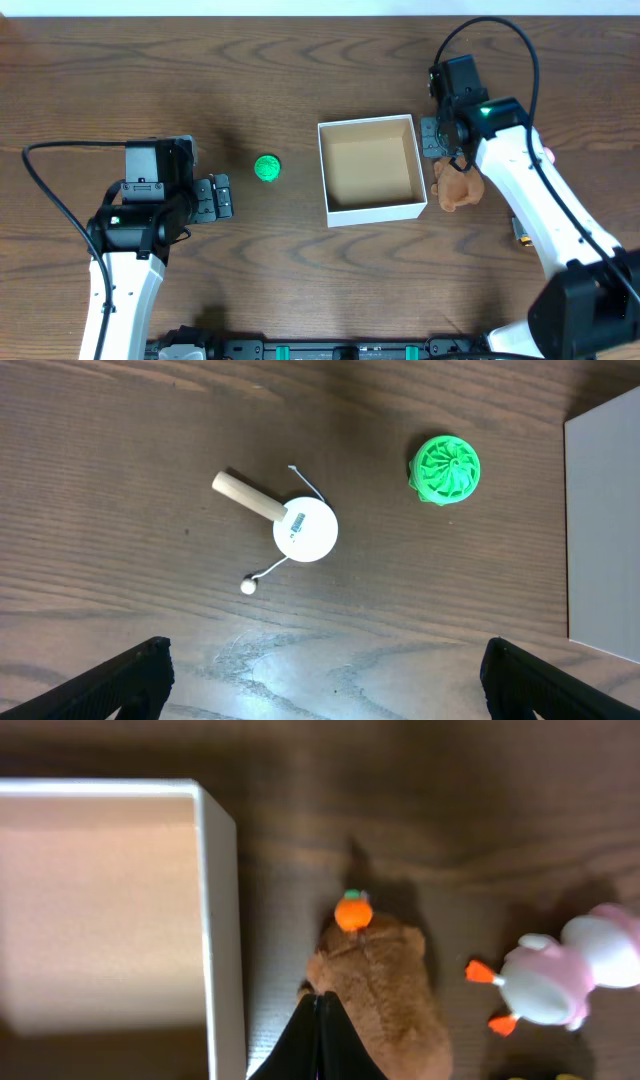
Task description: Pack container
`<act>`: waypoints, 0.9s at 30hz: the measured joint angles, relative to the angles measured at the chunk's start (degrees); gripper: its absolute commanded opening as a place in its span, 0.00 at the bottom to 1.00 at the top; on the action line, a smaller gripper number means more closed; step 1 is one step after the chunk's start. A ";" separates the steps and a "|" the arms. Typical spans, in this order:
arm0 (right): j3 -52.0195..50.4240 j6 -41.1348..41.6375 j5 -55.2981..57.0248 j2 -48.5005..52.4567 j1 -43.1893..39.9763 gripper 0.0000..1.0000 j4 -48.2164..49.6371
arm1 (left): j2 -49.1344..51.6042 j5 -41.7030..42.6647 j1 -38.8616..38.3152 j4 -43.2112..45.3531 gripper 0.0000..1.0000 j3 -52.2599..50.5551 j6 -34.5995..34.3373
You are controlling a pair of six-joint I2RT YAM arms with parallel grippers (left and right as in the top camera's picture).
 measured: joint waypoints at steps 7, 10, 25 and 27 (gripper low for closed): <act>-1.62 -1.66 -5.33 4.94 0.02 0.05 -0.66 | 0.00 0.00 0.00 0.00 0.98 0.00 -0.02; -1.64 -5.11 -11.19 5.09 0.02 0.05 -0.81 | 0.00 0.00 0.00 0.00 0.98 0.00 0.00; -1.64 -9.66 -23.21 5.09 0.04 0.05 -0.24 | 0.00 0.00 0.00 0.00 0.98 0.00 -0.02; -1.64 -9.70 -23.96 5.09 0.04 0.05 -0.22 | 0.00 0.00 0.00 0.00 0.98 0.00 -0.02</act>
